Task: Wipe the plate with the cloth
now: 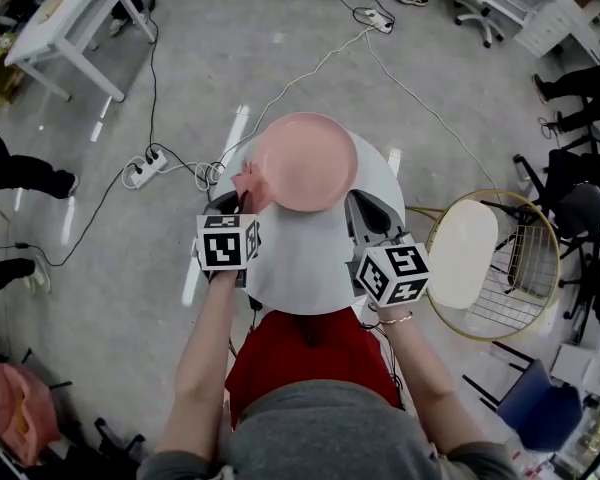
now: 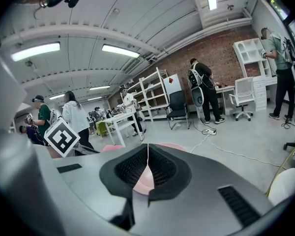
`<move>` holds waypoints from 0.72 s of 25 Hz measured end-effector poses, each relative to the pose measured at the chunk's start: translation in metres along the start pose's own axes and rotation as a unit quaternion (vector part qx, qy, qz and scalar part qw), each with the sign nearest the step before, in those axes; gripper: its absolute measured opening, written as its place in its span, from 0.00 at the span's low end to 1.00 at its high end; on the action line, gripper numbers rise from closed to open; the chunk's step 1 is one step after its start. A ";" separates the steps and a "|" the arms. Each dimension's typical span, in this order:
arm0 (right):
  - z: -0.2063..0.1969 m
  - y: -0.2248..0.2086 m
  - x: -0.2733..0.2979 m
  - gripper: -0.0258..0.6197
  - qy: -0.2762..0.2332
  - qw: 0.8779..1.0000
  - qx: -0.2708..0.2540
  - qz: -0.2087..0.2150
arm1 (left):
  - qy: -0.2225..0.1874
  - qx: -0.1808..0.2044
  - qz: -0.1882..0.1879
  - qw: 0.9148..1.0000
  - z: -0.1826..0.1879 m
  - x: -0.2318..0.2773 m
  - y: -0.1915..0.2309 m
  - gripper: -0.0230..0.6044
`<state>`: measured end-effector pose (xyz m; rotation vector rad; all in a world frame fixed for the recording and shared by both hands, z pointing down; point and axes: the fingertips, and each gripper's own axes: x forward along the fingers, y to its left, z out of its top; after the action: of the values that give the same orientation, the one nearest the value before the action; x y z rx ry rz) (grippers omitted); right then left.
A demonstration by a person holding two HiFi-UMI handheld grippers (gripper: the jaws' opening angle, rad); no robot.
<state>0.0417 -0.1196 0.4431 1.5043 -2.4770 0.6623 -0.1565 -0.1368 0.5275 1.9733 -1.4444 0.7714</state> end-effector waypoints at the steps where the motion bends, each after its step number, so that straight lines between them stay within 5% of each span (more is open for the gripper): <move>1: 0.001 0.001 -0.002 0.09 -0.003 1.000 -0.002 0.000 | -0.007 0.000 0.001 1.000 0.002 -0.004 0.000 0.09; 18: 0.038 0.040 -0.053 0.09 -0.064 0.997 -0.034 0.005 | -0.145 0.017 -0.010 0.989 0.043 -0.097 -0.012 0.09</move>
<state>0.0349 -0.0785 0.3791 1.5565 -2.5740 0.4908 -0.1638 -0.1040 0.4261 2.1935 -1.5796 0.5177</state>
